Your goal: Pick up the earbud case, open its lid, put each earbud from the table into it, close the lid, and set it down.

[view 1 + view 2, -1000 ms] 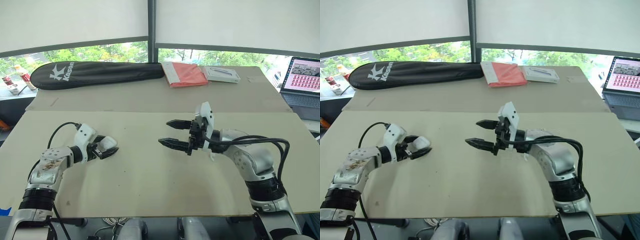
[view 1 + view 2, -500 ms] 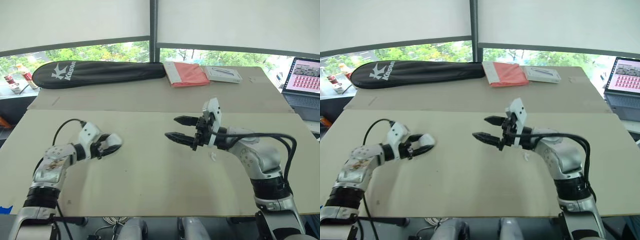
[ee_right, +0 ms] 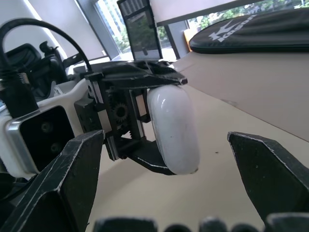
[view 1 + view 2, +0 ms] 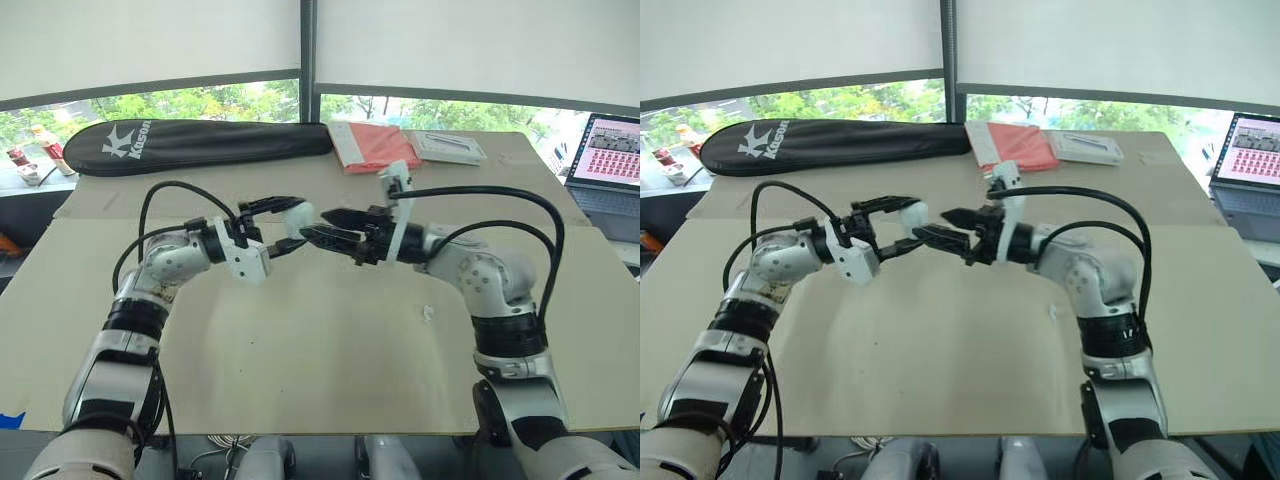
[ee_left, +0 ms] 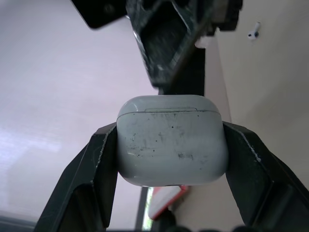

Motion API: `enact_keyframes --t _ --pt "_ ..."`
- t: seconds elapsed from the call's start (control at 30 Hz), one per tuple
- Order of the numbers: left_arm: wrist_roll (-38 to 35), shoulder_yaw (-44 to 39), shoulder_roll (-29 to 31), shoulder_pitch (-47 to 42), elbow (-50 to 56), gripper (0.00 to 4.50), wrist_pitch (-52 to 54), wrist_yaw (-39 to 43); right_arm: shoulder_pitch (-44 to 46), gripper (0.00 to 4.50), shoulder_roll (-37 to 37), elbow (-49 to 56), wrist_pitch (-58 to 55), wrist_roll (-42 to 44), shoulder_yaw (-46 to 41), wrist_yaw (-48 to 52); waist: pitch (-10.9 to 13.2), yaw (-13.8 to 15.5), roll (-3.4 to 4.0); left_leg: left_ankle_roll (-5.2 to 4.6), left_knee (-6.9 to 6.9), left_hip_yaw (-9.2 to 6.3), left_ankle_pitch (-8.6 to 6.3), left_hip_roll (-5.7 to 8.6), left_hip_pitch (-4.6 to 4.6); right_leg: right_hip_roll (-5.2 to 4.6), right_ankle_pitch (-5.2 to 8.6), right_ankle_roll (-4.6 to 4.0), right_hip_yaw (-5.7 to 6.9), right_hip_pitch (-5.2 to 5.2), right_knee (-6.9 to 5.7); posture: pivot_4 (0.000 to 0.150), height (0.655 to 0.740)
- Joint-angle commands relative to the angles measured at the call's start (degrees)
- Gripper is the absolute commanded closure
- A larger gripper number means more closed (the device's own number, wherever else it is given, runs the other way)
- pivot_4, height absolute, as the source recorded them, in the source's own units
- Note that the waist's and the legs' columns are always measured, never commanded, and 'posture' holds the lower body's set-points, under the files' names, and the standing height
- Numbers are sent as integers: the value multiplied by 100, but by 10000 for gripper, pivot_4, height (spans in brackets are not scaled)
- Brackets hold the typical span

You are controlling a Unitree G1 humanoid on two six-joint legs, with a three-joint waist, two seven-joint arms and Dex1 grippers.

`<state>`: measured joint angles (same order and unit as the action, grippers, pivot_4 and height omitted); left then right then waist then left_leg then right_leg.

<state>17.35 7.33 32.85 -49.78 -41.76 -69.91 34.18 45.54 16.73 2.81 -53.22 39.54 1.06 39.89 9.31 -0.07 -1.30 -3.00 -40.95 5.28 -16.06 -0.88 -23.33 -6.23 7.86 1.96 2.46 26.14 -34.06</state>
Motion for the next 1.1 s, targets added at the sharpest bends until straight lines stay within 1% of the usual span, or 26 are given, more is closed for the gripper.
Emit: enact_keyframes --t 0.03,0.2,0.37,0.43,0.67,0.7,0.73,0.87,0.97,1.03,1.07,1.1 --pt "368 41 -17 -232 -271 18792 -502 -514 175 0 -92 41 -94 47 8 -64 0 -9 0 0 0 0 0 0 0 0 -1 2 0 0 0 1500 7400" --pt "730 127 -5 -413 -514 18792 -760 -987 228 0 -203 -67 -85 46 -39 -158 0 -24 0 0 0 1 1 -2 -2 0 -2 4 2 2 -1 1500 7400" --pt "1000 179 27 -555 -645 18792 -850 -1387 216 0 -86 -88 3 -88 107 -19 0 -28 0 0 0 -1 0 -2 -2 0 -2 6 2 2 -1 1500 7400" --pt "1098 214 42 -580 -666 18792 -866 -1522 209 5112 -78 -96 17 -122 124 -6 0 -38 0 0 1 0 0 -2 -2 0 -2 6 2 2 -1 1500 7400" --pt "1296 390 71 -566 -674 18792 -906 -1844 289 28781 -154 -167 5 -124 7 -55 0 -66 0 0 1 0 0 -4 -1 0 -2 6 2 2 -2 1500 7400" --pt "1326 412 84 -558 -683 18792 -910 -1890 295 32773 -160 -170 0 -125 -3 -57 0 -66 0 0 1 0 0 -4 -1 0 -2 6 3 2 -2 1500 7400" --pt "1342 442 94 -554 -702 18792 -910 -1919 301 34961 -164 -176 -1 -137 -13 -54 0 -66 0 0 1 0 0 -4 -1 0 -2 6 3 3 -2 1500 7400" --pt "1394 523 130 -540 -727 18792 -937 -2026 300 34998 -172 -184 -31 -125 -56 -47 0 -65 0 0 1 -1 1 -4 -2 0 -2 6 3 3 -2 1500 7400" --pt "1292 608 150 -541 -777 18792 -910 -2013 284 34999 -170 -176 -34 -118 -71 -47 0 -65 0 0 1 0 0 -4 -2 0 -2 6 3 3 -2 1500 7400" --pt "1129 689 184 -536 -822 8129 -897 -1902 272 35001 -187 -200 -35 -86 -149 -91 0 -65 0 0 1 0 1 -4 -2 0 -2 6 3 3 -2 1500 7400" --pt "1064 714 208 -534 -820 5351 -906 -1871 273 35502 -213 -231 -52 -43 -230 -141 0 -64 0 0 1 0 0 -5 -1 0 -2 6 3 3 -2 1500 7400" --pt "986 733 234 -536 -807 524 -904 -1842 277 37230 -233 -279 -69 -6 -315 -185 0 -66 0 0 1 1 1 -4 -2 0 -2 6 3 3 -2 1500 7400"
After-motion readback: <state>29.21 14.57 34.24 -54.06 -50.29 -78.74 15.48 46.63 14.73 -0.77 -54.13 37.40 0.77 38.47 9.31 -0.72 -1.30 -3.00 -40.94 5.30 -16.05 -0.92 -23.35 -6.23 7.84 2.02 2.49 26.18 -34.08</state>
